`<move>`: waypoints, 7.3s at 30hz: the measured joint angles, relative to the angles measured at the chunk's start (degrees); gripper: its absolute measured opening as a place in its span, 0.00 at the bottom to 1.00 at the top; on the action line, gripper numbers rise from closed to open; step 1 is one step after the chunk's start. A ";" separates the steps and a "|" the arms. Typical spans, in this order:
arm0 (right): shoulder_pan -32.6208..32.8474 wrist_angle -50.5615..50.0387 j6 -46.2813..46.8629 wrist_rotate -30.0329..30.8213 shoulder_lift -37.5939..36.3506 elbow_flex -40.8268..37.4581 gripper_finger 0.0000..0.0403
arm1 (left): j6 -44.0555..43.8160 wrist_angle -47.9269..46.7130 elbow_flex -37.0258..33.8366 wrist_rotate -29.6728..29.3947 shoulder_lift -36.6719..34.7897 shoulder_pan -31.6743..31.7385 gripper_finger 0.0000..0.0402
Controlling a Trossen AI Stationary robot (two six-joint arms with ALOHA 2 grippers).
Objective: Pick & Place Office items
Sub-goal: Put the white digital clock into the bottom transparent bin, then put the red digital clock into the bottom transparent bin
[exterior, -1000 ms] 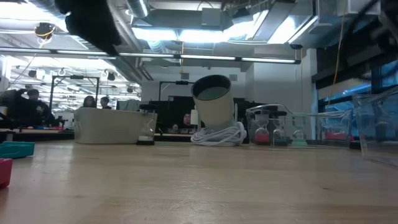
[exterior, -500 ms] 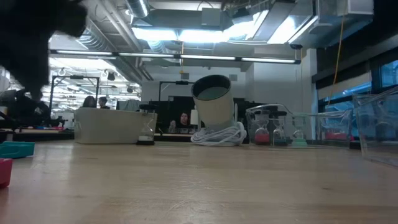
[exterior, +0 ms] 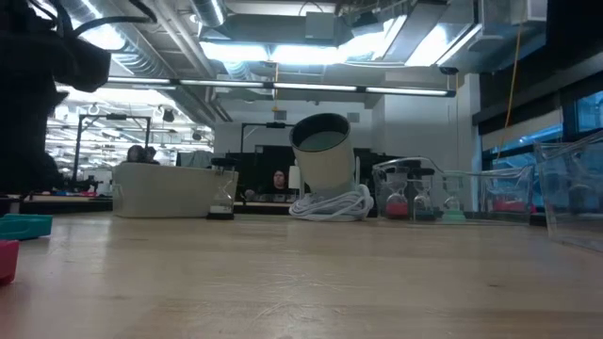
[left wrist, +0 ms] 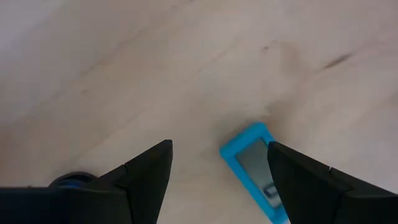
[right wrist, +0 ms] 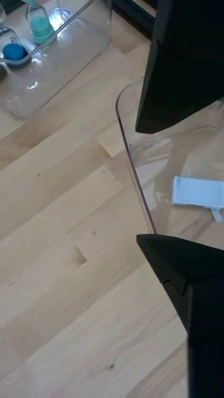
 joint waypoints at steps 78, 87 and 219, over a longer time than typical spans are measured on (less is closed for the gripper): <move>-0.11 14.20 -23.43 9.05 0.04 -0.07 0.69 | 28.42 4.21 15.38 0.38 4.70 6.62 0.36; -0.26 47.80 -64.32 13.29 0.06 -0.07 0.67 | 50.67 29.52 17.05 -0.97 -0.49 7.19 0.36; 3.13 28.13 -13.14 -29.69 -5.02 -27.28 0.53 | 66.06 25.33 17.03 14.57 -3.43 11.74 0.57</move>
